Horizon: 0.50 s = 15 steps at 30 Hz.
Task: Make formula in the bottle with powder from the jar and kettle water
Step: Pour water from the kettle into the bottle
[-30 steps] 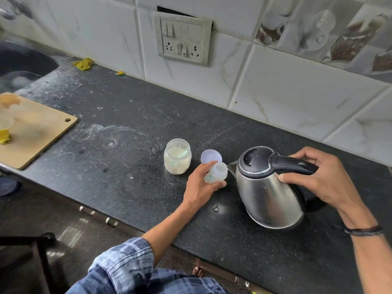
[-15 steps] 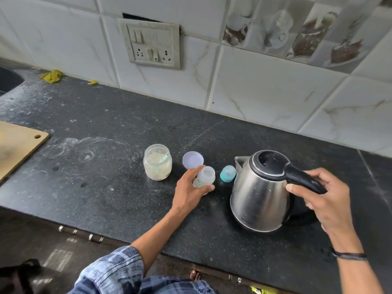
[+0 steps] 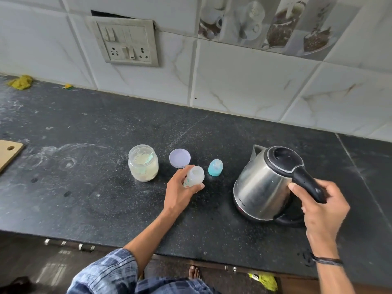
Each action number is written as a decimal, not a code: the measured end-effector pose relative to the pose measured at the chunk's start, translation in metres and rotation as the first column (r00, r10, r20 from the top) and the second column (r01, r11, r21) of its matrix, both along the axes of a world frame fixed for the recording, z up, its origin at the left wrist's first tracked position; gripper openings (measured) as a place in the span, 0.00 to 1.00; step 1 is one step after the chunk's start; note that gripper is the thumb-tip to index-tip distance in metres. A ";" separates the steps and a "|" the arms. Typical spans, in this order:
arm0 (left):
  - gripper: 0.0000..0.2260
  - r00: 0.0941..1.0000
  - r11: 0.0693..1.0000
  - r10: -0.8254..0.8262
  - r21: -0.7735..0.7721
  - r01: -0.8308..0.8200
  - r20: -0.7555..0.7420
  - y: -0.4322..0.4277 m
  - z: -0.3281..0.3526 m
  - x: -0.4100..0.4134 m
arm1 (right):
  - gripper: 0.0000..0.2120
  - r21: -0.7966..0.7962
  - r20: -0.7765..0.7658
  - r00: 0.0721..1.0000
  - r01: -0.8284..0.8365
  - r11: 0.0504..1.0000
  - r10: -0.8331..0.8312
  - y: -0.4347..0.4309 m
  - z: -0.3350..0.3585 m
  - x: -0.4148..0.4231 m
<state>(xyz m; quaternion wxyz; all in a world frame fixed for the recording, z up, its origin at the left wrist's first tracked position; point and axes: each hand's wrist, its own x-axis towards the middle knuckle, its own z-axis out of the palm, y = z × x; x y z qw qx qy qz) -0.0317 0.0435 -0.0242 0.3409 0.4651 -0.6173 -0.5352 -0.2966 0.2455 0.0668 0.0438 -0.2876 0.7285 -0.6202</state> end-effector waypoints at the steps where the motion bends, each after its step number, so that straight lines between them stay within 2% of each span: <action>1: 0.28 1.000 1.000 -0.007 0.005 0.007 -0.007 0.000 -0.001 -0.001 | 0.26 -0.018 -0.001 0.999 0.042 0.999 -0.042 0.002 -0.004 0.001; 8: 0.28 0.999 1.000 -0.019 0.012 0.020 -0.031 0.000 -0.002 -0.004 | 0.17 -0.089 -0.031 0.977 0.209 0.974 -0.213 0.003 -0.024 0.021; 15: 0.26 0.999 0.999 -0.038 -0.014 0.038 -0.006 0.001 0.004 -0.002 | 0.17 -0.193 -0.015 0.958 0.278 0.941 -0.286 -0.012 -0.021 0.045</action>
